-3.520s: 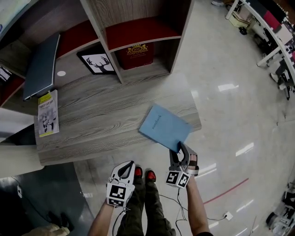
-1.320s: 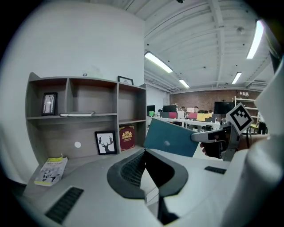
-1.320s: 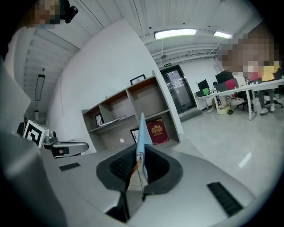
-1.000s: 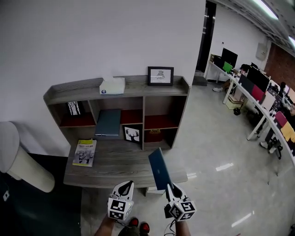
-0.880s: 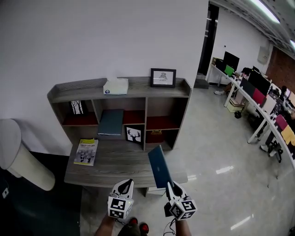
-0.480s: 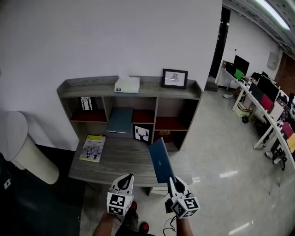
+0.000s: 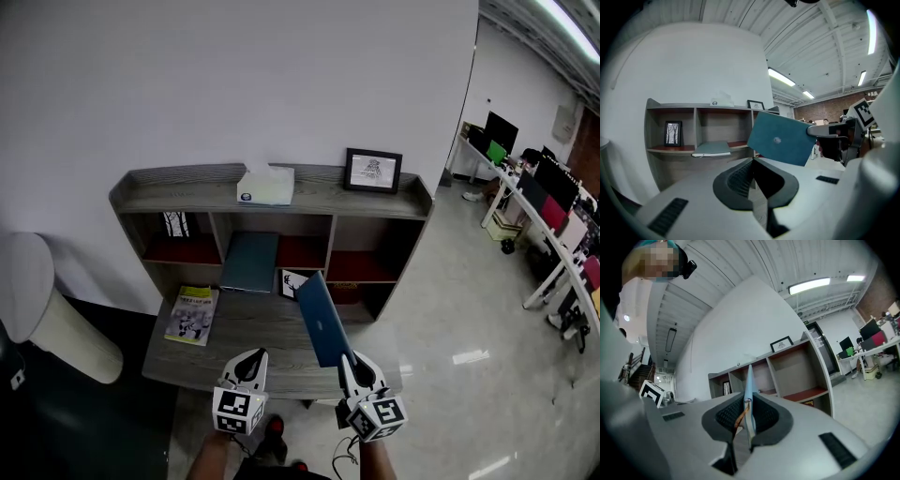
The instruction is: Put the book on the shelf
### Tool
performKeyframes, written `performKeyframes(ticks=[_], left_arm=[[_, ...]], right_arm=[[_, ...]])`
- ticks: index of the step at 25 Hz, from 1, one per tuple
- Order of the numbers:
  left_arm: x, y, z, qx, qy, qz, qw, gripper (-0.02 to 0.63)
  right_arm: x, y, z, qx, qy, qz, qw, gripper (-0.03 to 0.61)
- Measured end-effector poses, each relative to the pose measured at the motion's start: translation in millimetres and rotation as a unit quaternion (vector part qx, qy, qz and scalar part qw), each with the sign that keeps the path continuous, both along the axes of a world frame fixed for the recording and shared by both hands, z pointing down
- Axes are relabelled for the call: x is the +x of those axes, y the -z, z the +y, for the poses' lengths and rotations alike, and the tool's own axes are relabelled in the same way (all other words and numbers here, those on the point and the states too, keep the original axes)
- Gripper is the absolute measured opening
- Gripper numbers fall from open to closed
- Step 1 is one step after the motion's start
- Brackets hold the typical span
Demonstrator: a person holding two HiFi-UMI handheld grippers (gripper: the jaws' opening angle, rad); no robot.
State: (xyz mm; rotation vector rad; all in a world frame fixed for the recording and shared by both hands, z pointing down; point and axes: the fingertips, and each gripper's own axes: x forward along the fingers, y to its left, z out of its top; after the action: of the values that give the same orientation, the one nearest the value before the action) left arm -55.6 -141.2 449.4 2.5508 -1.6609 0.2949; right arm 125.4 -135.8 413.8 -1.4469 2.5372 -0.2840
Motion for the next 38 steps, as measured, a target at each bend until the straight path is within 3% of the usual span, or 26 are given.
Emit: performKeyframes(ticks=[8, 15, 19, 29, 38], left_arm=[[-33.9, 3.6, -56.2, -0.006, 0.003, -0.004, 1.0000, 0.006], [-55.6, 10.3, -95.2, 0.001, -0.003, 0.003, 1.0000, 0.006], [-67.3, 9.5, -109.3, 0.000, -0.005, 0.009, 0.9999, 0.006], [-94.9, 2.2, -135.5, -0.008, 0.006, 0.021, 0.9997, 0.006], [-115.0, -8.8, -149.2, -0.017, 0.013, 0.029, 0.9993, 0.006]], right_arm=[[-30.8, 25.3, -60.8, 0.030, -0.001, 0.023, 0.999, 0.061], [-61.7, 50.2, -96.0, 0.084, -0.001, 0.117, 0.990, 0.061], [-83.1, 61.6, -111.1, 0.125, 0.002, 0.189, 0.974, 0.061], [-126.5, 71.0, -139.2, 0.192, -0.021, 0.383, 0.903, 0.061], [-157.3, 49.1, -166.2, 0.265, -0.040, 0.528, 0.806, 0.061]])
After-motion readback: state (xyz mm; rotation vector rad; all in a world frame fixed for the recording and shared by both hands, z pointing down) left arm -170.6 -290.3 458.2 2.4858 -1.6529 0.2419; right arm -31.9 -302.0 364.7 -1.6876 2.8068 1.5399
